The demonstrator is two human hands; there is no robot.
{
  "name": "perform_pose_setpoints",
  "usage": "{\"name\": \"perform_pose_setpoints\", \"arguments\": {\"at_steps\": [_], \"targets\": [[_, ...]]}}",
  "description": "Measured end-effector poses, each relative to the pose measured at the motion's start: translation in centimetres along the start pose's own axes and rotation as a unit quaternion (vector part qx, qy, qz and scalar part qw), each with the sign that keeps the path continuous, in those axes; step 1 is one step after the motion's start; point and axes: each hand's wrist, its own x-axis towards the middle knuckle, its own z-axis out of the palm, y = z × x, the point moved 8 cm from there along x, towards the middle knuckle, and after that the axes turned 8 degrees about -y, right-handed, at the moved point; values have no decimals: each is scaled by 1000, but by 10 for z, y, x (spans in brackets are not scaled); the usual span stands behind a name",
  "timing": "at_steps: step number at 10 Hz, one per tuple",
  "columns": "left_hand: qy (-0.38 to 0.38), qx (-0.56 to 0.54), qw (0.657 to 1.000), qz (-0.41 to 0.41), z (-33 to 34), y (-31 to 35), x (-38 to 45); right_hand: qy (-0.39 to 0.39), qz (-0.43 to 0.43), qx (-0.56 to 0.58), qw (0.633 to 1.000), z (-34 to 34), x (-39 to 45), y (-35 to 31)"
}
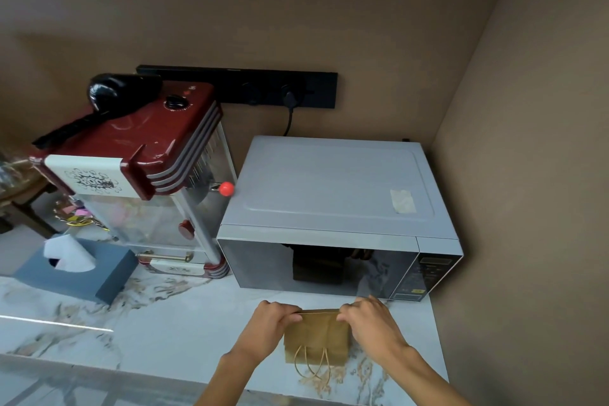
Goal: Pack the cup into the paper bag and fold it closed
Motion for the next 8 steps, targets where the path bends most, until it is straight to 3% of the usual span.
{"name": "perform_pose_setpoints", "arguments": {"at_steps": [2, 4, 6, 8], "targets": [[-10, 43, 999, -18, 6, -5, 0, 24, -15, 19, 999, -5, -8, -5], [29, 16, 999, -25, 1, -2, -9, 15, -22, 36, 999, -6, -14, -9], [123, 43, 992, -6, -8, 3, -23, 89, -5, 103, 991, -17, -29, -5], [246, 136, 958, 65, -15, 26, -45, 180, -30, 60, 981, -34, -52, -11]]}}
